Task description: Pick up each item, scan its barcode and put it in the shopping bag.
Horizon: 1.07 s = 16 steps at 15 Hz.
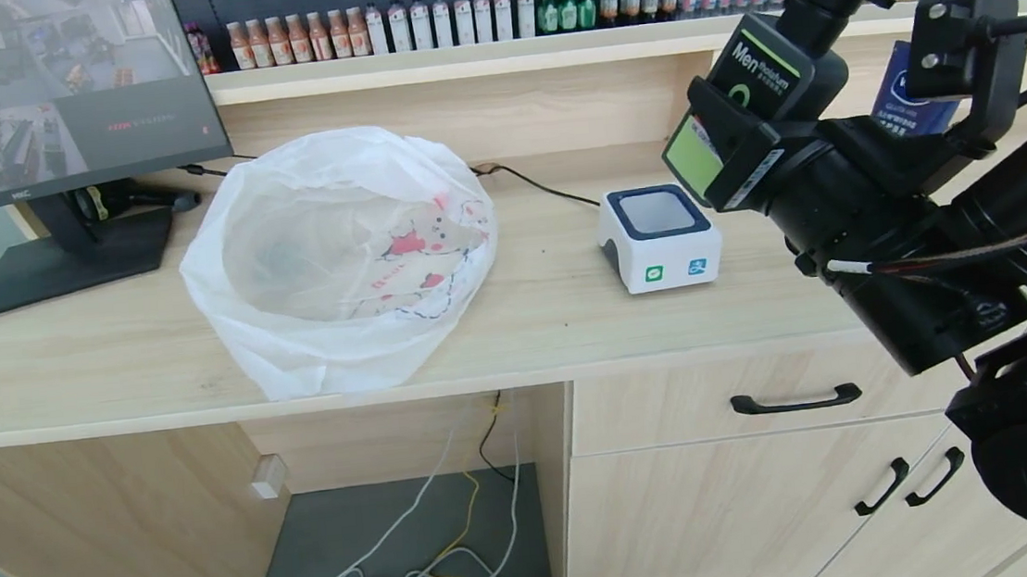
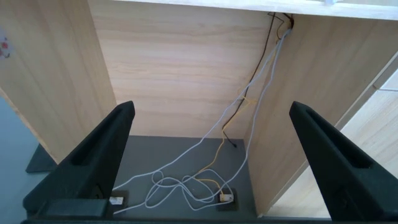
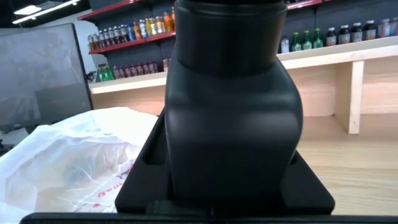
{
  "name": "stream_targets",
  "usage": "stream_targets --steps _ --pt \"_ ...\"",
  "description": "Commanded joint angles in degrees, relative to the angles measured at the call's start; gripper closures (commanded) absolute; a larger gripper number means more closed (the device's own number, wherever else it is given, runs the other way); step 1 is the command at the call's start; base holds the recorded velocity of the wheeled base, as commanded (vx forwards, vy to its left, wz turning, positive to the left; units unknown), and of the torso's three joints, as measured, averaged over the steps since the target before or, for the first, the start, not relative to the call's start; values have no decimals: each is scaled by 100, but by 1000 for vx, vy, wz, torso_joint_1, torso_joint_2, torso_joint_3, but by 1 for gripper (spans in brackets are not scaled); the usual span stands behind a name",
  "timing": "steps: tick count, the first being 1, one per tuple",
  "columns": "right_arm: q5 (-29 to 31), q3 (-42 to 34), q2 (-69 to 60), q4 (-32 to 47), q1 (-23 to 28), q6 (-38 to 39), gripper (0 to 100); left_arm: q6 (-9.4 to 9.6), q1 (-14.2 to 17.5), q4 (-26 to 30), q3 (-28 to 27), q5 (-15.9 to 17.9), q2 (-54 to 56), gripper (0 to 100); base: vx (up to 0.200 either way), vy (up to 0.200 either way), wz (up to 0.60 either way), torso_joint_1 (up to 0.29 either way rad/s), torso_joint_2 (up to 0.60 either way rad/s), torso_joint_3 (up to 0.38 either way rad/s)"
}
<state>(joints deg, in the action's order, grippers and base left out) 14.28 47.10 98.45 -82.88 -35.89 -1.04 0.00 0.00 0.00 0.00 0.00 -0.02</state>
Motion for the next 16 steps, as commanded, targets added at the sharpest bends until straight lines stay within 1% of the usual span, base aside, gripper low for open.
stream_targets --steps 1,2,3,5,7,8,9,11,12,13,16 --pt "-21 0 34 0 -32 -2 100 0 0 0 0 0 2 0 0 0 0 0 0 0" --pt "-21 0 34 0 -41 7 100 -9 0 0 0 0 2 0 0 0 0 0 0 0" --pt "-48 -61 34 0 -155 7 100 -18 0 0 0 -9 2 0 0 0 0 0 0 0" --pt "-56 -202 69 0 -217 51 100 18 0 0 0 0 2 0 0 0 0 0 0 0" --pt "-39 -8 236 53 -480 561 100 44 0 0 0 0 2 0 0 0 0 0 0 0" --pt "-12 71 394 53 -533 807 100 35 -9 0 0 0 2 0 0 0 0 0 0 0" --pt "-12 220 535 35 -524 965 100 35 0 0 0 0 2 0 0 0 0 0 0 0" --pt "119 1011 869 97 -401 1369 100 35 0 0 0 0 2 0 0 0 0 0 0 0" --pt "163 1292 957 246 -331 1545 100 35 0 0 0 0 2 0 0 0 0 0 0 0" --pt "198 1459 939 572 -287 1888 100 35 0 0 0 0 2 0 0 0 0 0 0 0" --pt "699 2242 886 1714 -173 2995 100 35 0 0 0 0 2 0 0 0 0 0 0 0"
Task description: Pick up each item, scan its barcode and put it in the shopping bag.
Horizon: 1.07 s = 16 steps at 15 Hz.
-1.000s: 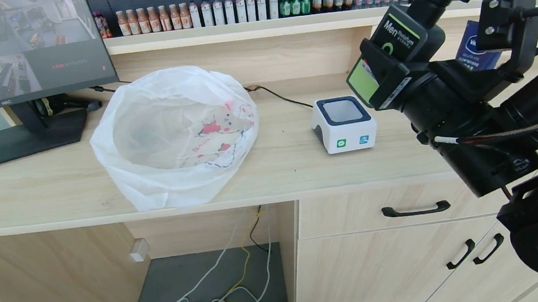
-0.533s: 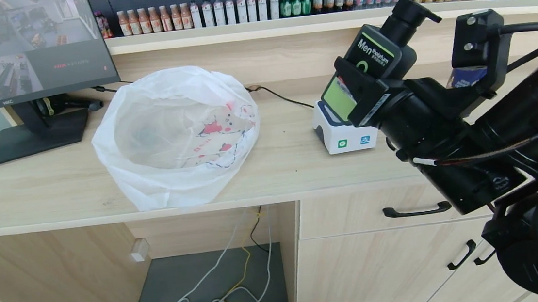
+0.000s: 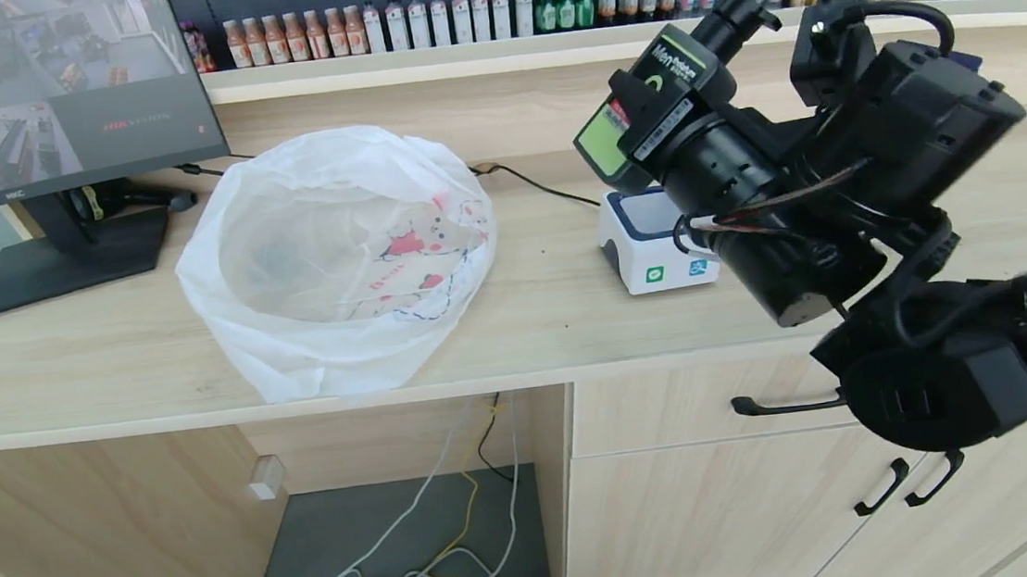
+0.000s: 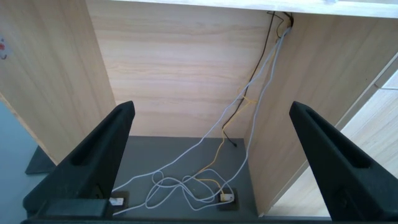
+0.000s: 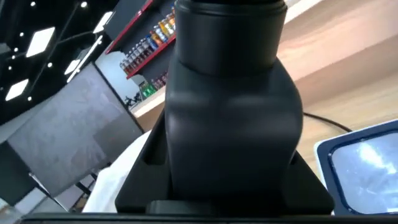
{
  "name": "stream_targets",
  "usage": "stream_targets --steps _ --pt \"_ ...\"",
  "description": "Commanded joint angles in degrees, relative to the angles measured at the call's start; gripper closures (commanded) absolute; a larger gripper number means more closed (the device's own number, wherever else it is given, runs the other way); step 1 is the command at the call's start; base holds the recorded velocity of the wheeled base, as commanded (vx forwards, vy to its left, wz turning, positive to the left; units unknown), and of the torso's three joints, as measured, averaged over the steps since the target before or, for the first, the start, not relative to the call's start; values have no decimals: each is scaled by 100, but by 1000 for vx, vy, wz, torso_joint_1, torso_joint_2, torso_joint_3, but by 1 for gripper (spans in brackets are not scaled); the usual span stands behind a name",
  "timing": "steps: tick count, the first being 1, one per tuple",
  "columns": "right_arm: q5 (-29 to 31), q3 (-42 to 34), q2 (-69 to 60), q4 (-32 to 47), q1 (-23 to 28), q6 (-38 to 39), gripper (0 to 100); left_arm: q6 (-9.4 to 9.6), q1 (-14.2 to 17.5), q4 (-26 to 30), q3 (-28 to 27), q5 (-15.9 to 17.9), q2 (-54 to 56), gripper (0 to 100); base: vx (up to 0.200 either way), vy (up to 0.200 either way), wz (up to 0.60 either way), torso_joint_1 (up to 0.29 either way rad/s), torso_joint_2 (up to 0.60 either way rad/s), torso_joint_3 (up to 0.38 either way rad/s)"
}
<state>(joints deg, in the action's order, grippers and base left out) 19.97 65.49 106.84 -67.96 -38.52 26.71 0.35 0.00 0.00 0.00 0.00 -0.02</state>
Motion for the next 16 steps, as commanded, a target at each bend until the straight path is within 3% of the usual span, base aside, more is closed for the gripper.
stream_targets --steps 1,4,8,16 --pt "218 579 48 582 134 599 100 0 -9 0 0 0 2 0 0 0 0 0 0 0" --pt "420 1124 48 2006 495 1987 100 0 0 0 0 0 2 0 0 0 0 0 0 0" --pt "420 1862 364 3149 952 2778 100 0 0 0 0 0 2 0 0 0 0 0 0 0" --pt "411 2390 962 3298 1180 3191 100 0 0 0 0 0 2 0 0 0 0 0 0 0"
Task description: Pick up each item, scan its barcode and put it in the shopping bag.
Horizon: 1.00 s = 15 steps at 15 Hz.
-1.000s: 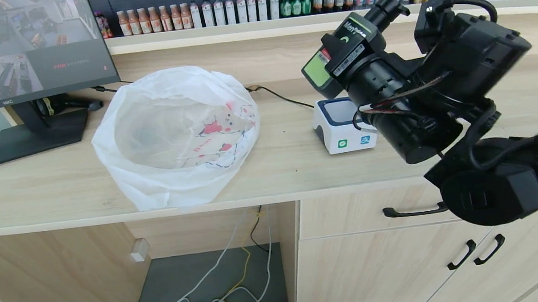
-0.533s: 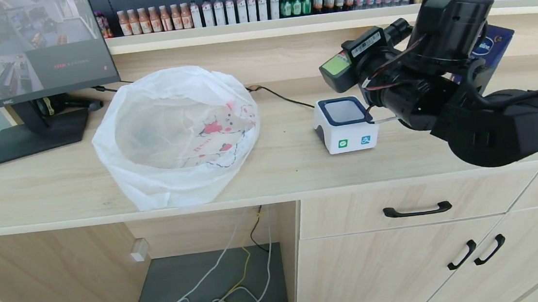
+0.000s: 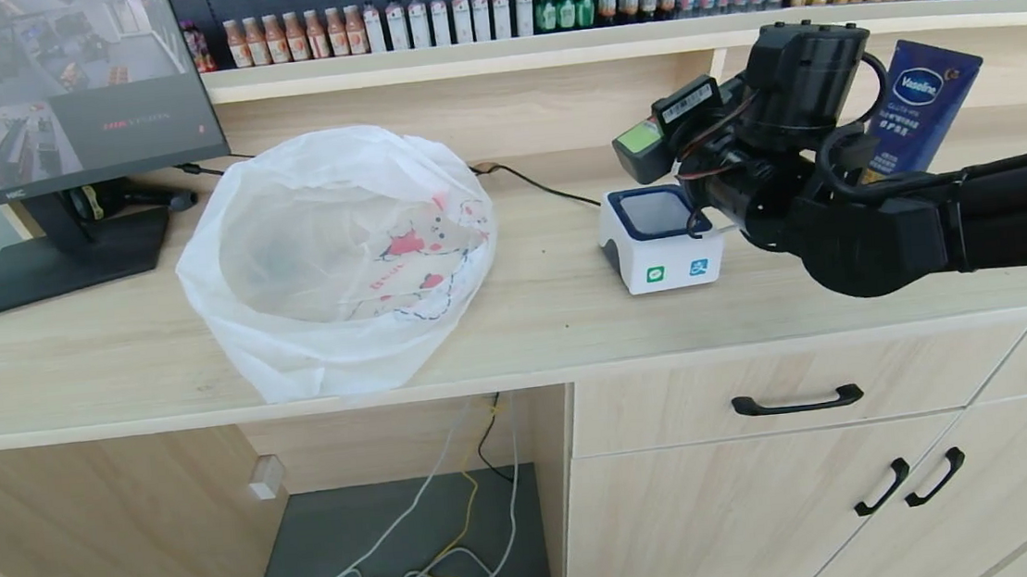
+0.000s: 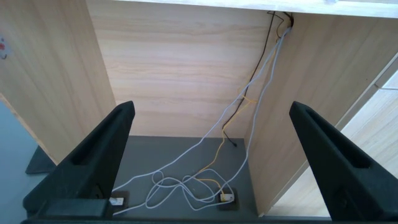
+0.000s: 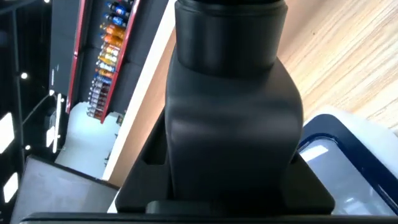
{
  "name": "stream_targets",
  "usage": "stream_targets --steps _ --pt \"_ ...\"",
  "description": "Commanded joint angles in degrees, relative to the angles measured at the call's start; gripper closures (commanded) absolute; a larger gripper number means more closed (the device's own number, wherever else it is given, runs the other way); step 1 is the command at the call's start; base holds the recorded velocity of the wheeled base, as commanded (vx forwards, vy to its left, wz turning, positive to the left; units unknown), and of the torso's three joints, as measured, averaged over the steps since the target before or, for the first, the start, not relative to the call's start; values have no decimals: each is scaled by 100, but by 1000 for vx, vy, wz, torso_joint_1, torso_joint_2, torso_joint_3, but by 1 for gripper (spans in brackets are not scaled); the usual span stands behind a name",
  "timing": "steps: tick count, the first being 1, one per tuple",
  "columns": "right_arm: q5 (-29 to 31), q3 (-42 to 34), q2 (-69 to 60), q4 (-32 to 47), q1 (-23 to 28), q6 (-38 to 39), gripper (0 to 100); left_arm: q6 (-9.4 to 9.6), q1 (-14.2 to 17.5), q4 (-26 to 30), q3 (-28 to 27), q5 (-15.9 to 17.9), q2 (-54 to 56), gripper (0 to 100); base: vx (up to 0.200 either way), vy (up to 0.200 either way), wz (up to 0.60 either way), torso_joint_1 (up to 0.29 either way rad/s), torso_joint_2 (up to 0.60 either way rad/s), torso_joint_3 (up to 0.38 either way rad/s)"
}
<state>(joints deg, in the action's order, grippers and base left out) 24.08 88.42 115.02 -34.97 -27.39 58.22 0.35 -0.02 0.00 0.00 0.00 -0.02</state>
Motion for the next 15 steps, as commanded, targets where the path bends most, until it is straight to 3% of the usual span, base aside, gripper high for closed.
stream_targets --steps 1,15 --pt "1 97 161 -1 146 66 100 0 2 0 0 0 2 0 0 0 0 0 0 0" --pt "176 -237 232 158 146 84 100 0 2 0 0 0 2 0 0 0 0 0 0 0"
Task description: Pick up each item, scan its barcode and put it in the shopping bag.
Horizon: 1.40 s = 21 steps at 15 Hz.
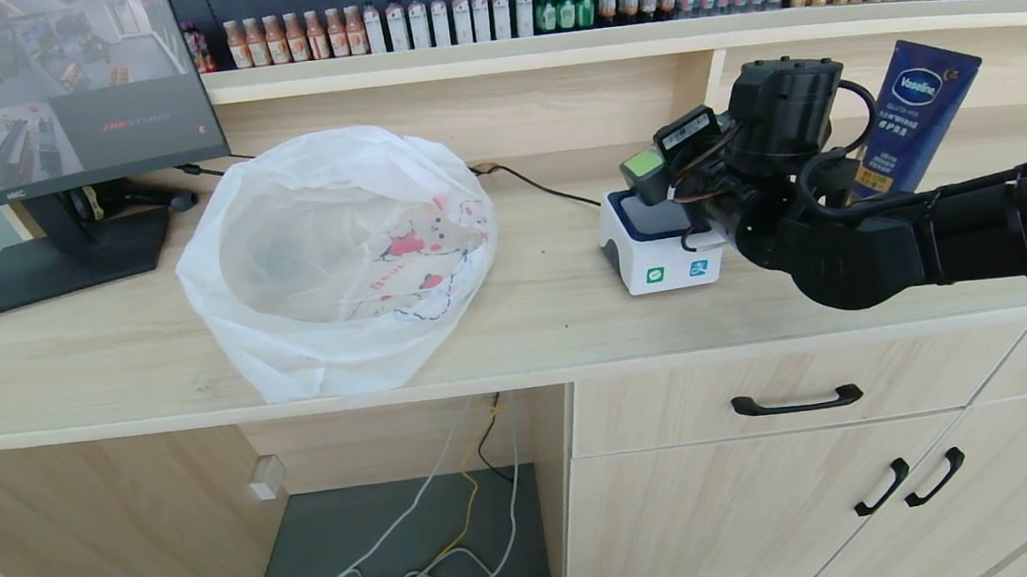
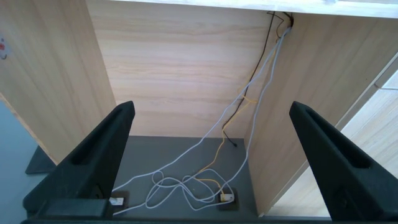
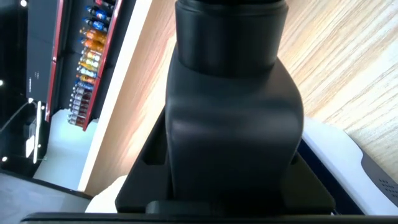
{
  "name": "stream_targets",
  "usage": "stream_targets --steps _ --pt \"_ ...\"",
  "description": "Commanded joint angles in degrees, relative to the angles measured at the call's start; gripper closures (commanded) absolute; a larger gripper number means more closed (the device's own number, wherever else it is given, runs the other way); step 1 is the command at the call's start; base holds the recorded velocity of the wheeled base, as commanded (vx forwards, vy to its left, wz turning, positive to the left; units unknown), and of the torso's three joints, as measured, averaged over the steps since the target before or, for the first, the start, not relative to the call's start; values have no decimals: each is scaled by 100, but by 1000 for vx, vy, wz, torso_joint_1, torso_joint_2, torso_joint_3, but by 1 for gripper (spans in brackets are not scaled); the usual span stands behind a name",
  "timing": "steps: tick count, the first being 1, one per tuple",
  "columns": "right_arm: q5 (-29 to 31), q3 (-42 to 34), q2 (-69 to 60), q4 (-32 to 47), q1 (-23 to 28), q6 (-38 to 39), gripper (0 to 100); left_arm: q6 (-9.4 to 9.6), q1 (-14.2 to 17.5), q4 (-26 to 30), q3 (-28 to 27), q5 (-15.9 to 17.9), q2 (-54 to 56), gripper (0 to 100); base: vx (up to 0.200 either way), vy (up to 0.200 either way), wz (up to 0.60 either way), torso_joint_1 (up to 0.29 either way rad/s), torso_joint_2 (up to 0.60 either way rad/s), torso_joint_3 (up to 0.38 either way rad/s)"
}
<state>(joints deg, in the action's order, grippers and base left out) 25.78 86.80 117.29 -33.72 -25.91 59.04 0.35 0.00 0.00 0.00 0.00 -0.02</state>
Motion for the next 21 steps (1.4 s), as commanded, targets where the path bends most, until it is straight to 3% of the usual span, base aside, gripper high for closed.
stream_targets --steps 1,16,21 --pt "6 -110 5 32 -11 2 100 0 0 0 0 0 2 0 0 0 0 0 0 0" --pt "6 -84 -57 41 -29 81 100 0 0 0 0 0 2 0 0 0 0 0 0 0" --pt "6 -14 -540 67 -248 -68 100 0 0 0 0 0 2 0 0 0 0 0 0 0"
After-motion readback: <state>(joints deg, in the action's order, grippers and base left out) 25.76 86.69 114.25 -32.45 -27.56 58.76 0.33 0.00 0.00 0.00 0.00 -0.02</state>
